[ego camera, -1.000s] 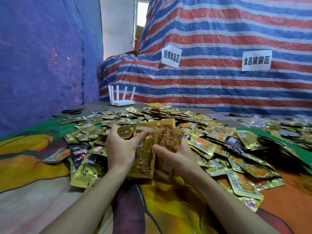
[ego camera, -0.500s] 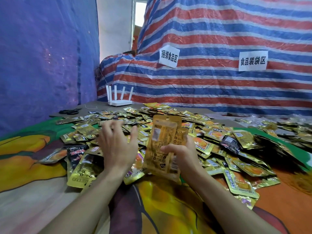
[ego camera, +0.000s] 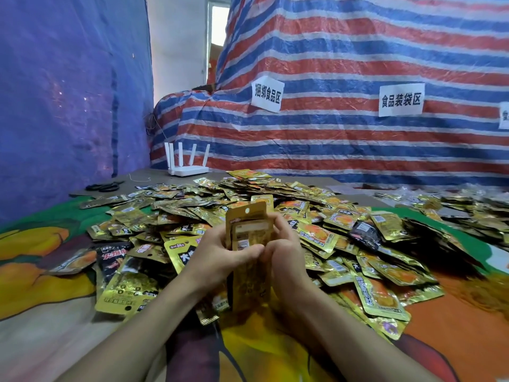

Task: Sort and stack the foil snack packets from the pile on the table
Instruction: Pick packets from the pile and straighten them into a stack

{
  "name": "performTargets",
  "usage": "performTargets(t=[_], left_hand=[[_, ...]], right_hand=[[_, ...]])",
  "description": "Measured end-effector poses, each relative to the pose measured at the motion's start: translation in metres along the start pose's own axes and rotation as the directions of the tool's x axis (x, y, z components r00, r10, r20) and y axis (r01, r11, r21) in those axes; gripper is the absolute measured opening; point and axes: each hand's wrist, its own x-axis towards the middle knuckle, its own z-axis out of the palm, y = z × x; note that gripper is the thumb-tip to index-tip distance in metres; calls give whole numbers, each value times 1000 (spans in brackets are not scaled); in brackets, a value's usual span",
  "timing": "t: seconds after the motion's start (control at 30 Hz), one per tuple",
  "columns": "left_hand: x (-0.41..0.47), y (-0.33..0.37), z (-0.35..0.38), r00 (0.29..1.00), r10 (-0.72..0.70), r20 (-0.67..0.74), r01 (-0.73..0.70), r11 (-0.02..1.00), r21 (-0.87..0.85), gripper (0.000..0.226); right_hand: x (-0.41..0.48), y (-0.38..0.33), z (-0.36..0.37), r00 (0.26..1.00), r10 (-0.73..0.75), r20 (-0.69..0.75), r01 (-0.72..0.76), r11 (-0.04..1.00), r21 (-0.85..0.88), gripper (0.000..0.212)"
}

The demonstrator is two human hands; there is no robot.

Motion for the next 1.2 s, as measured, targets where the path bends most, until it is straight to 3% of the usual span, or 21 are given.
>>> performTargets(t=[0.07, 0.17, 0.27, 0.37, 0.43, 0.57, 0.67, 0.77, 0.83, 0.9, 1.03, 1.1, 1.2], left_hand=[[-1, 1, -2, 992, -49, 116, 53, 998, -39, 32], [0, 6, 4, 974, -110, 196, 120, 992, -39, 34], [5, 9, 12, 986, -165, -10, 165, 986, 30, 44], [8, 8, 17, 944, -233, -234, 252, 966, 53, 53], [5, 5, 21, 962, -206, -182, 229, 966, 117, 68], [-7, 2, 34, 969, -244, 32, 240, 965, 103, 94], [-3, 8, 41, 972, -225, 68, 223, 974, 23, 95], [-1, 14, 50, 972, -235, -10, 235, 969, 77, 79], [-2, 18, 54, 970, -236, -63, 240, 969, 64, 60], [-2, 23, 57, 969, -236, -77, 235, 972, -22, 50], [-10, 30, 62, 955, -283, -83, 271, 954, -131, 43], [-18, 25, 62, 958, -265, -106, 248, 957, -150, 37], [-27, 15, 57, 961, -226, -158, 197, 964, -177, 44]], right_hand=[[2, 0, 0, 995, 84, 48, -86, 995, 57, 69], [2, -8, -6, 995, 63, 77, -56, 995, -83, 74], [1, -16, -16, 997, -67, 30, 73, 925, -372, 59], [3, -22, -20, 994, -102, -38, 72, 881, -468, 33], [3, -28, -18, 996, -89, 12, 81, 829, -553, 21], [1, -45, -25, 993, 44, 106, 52, 647, -760, 22], [-3, -64, -41, 990, 93, 111, 32, 606, -794, 16], [-13, -80, -66, 993, 107, 48, -16, 535, -845, 15], [-23, -92, -92, 996, 80, -43, -71, 389, -919, 14], [-33, -107, -125, 983, 65, -171, -180, 165, -970, 13], [-54, -141, -187, 907, 36, -419, -400, -236, -886, 15], [-65, -150, -210, 875, 34, -483, -440, -360, -823, 6], [-76, -149, -228, 833, 72, -548, -448, -493, -746, 17]])
